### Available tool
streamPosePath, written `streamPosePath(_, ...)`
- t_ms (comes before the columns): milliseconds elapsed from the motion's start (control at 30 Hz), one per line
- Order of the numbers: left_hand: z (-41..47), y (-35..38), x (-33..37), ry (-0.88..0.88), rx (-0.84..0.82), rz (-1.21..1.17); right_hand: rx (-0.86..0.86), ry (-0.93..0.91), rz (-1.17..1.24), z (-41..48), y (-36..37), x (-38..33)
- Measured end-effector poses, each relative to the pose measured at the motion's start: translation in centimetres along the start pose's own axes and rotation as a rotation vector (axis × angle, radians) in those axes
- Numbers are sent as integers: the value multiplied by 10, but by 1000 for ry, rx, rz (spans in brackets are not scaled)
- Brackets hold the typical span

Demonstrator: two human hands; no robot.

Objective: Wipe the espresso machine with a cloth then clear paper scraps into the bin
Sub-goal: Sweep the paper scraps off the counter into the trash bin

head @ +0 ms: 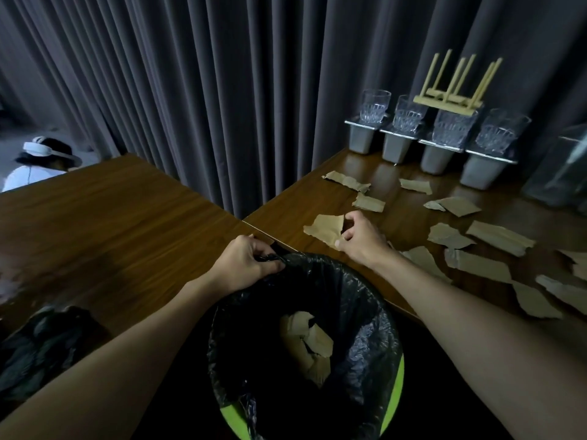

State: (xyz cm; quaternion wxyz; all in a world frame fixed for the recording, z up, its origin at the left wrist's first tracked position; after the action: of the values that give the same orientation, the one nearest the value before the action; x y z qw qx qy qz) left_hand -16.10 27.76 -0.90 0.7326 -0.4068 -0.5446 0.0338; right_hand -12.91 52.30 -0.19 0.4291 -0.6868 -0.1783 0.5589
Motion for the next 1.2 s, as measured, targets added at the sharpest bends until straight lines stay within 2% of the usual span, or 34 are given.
streamPosePath(133,-1,0,8,-47,-61,30,15,-42,67,-5,-3,-2)
streamPosePath(233,-4,7,16,-4,-91,12,39,-85,284,-15,-15,-10)
streamPosePath(333,-6,18,26,90,-78,13,-29,-190,509,-44,-29,-19)
streamPosePath(400,-3,23,32,127,-77,61,-62,-240,575,-66,-37,-17)
streamPosePath(600,8,34,49,154,-141,206,-101,-187,580,-114,-54,15)
streamPosePath(733,11,52,58,134,-199,163,-230,-224,283,-135,-56,31)
streamPosePath(800,10,60,64,95,-229,103,-109,-231,273,-140,-66,40)
streamPosePath(900,8,67,70,84,-214,87,240,-176,270,-131,-89,61)
streamPosePath(933,7,69,72,92,-198,101,310,-138,239,-125,-94,70)
streamPosePath(1000,5,73,73,122,-157,161,327,-42,153,-110,-96,90)
streamPosePath(1067,2,76,73,140,-133,205,275,40,77,-96,-90,109)
streamPosePath(1200,2,78,66,133,-135,245,277,80,101,-93,-76,122)
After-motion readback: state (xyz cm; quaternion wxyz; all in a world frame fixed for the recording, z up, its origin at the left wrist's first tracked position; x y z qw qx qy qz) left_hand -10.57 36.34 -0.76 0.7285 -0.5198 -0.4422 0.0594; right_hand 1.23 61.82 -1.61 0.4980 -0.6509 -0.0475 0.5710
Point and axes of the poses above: each hand's wrist, its own z-axis towards the middle knuckle, its own y-axis out of the palm, x = y × z, the point moved 4 cm from there along z, towards the middle knuckle, and after that the axes turned 2 degrees about x, right-handed, at the moved point
